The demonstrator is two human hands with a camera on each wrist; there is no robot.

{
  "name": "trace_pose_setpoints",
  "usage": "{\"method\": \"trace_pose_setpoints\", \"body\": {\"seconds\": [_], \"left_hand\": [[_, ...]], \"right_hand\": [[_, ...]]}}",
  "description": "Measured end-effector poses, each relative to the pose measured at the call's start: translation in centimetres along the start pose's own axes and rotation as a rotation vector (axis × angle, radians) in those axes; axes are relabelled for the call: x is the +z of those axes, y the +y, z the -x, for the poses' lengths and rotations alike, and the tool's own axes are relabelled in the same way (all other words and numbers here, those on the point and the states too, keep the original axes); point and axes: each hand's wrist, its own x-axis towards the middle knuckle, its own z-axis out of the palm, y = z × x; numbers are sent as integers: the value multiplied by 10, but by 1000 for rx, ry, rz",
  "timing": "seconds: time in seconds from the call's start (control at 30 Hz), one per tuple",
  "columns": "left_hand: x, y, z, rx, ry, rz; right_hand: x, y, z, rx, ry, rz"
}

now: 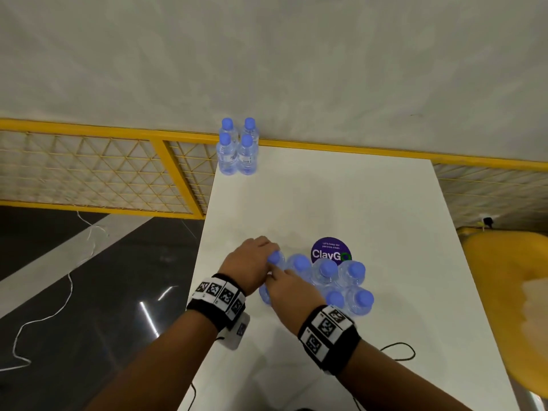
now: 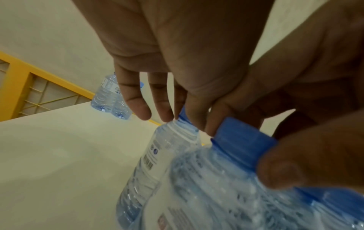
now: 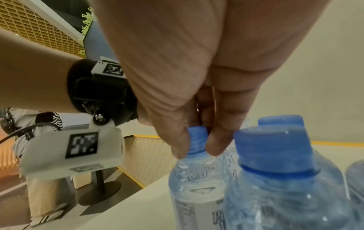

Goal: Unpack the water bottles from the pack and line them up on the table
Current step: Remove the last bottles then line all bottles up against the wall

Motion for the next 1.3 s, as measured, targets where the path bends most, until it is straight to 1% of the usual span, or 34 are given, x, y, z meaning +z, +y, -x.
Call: {"method": "trace_pose_setpoints", "body": {"seconds": [0.03,0.13,0.17,0.23,0.3,0.37,0.47,0.57,0.7,0.83,0.97,1.07,1.13,1.2,1.3], "left_hand": [[3,-1,0,-5,6,-34],[-1,-1,-4,-36,50,-107],[-6,-1,-7,-26,94,-134],[-23,0,-17,39,191,-176],[-46,2,-38,57,229,-181],[-72,1,-67,49,225,-158],[-111,-3,-122,71,264,-159],[-142,-13,-188,12,262,-234],[-164,-32,-269,-64,228,-304],[-166,-54,-323,-126,158,-351],[-157,-80,-349,-151,129,-346],[-154,-92,-357,-171,123,-334],[-156,-99,-359,-176,121,-277],[-160,-103,-359,-176,90,-190],[-162,-103,-355,-147,61,-170]], "right_hand": [[-1,-1,0,-3,-10,-6],[-3,5,-3,-15,67,-51],[-10,8,-4,-6,81,-85],[-28,14,-6,12,119,-173],[-54,25,-12,5,142,-237],[-83,41,-27,11,171,-286],[-120,70,-60,57,234,-338],[-143,97,-104,108,263,-367],[-152,135,-172,183,257,-380],[-141,165,-229,218,266,-417],[-128,184,-274,233,244,-404],[-123,189,-299,210,298,-412],[-122,189,-313,194,323,-420],[-122,187,-323,192,323,-403],[-124,182,-331,171,318,-389]]}}
